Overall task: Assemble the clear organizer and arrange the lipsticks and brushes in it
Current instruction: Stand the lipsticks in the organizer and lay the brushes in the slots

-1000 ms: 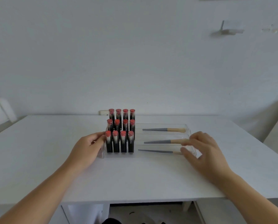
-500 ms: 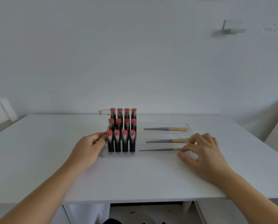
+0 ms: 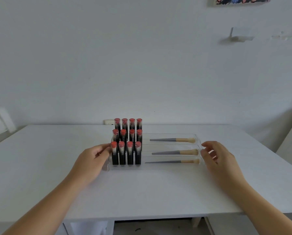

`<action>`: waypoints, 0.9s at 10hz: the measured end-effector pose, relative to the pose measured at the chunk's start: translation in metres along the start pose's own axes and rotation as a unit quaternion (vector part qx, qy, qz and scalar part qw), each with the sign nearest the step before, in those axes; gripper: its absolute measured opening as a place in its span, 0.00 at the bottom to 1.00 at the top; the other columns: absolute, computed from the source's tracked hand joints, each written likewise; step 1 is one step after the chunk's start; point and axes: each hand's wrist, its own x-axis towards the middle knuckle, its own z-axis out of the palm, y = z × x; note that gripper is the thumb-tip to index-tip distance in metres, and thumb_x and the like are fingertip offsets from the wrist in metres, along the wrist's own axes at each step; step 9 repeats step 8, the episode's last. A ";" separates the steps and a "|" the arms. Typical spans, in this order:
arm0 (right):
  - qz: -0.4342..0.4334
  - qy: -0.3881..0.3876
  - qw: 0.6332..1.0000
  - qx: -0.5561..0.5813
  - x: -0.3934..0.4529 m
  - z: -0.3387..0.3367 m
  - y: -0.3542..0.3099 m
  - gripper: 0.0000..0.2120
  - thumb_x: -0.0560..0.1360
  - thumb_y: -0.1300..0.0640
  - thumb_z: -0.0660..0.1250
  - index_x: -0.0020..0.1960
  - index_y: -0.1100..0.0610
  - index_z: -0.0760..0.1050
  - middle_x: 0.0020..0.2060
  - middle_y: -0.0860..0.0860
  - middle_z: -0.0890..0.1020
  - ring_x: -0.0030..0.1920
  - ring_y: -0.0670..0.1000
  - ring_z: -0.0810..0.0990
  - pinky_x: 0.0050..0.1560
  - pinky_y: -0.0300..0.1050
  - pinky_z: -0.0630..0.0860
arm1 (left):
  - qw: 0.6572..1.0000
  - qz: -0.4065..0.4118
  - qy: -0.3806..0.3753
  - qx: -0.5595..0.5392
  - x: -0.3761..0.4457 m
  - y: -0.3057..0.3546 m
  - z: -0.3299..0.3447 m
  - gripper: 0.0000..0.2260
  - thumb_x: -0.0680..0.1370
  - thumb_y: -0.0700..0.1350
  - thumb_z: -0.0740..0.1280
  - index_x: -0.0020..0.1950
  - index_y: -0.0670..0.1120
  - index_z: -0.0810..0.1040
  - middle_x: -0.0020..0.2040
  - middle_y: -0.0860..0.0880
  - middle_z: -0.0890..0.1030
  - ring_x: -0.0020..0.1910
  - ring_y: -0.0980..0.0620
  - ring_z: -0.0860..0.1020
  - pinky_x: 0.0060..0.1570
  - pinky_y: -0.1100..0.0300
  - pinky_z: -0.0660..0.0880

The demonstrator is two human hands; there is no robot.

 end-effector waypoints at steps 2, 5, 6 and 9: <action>0.042 -0.049 0.998 0.010 0.003 0.003 0.006 0.10 0.79 0.52 0.62 0.57 0.39 0.69 0.38 0.42 0.83 0.36 0.44 0.80 0.37 0.48 0.77 | 1.000 -0.003 -0.002 -0.002 0.001 -0.001 0.000 0.13 0.82 0.55 0.65 0.39 0.65 0.81 0.32 0.64 0.81 0.32 0.68 0.76 0.34 0.66 0.67; 0.056 -0.056 0.997 0.006 0.007 0.002 0.004 0.05 0.81 0.46 0.62 0.50 0.35 0.73 0.40 0.35 0.82 0.42 0.36 0.78 0.42 0.39 0.71 | 0.999 0.010 -0.038 0.038 0.004 -0.003 0.001 0.15 0.85 0.51 0.59 0.54 0.75 0.75 0.43 0.76 0.80 0.50 0.73 0.75 0.44 0.74 0.67; 0.065 -0.057 0.996 0.004 0.008 0.001 0.000 0.06 0.80 0.43 0.60 0.46 0.34 0.74 0.40 0.30 0.82 0.40 0.36 0.79 0.39 0.38 0.71 | 0.998 0.016 -0.039 0.047 0.005 -0.003 0.001 0.16 0.85 0.51 0.59 0.54 0.75 0.75 0.40 0.76 0.80 0.47 0.70 0.77 0.44 0.71 0.68; 0.098 -0.016 0.994 0.050 0.006 -0.003 -0.002 0.06 0.79 0.41 0.61 0.45 0.35 0.76 0.38 0.37 0.83 0.38 0.36 0.79 0.35 0.41 0.72 | 1.000 0.002 0.003 0.015 0.001 -0.005 -0.001 0.13 0.85 0.46 0.61 0.59 0.63 0.81 0.50 0.64 0.85 0.54 0.59 0.82 0.49 0.66 0.71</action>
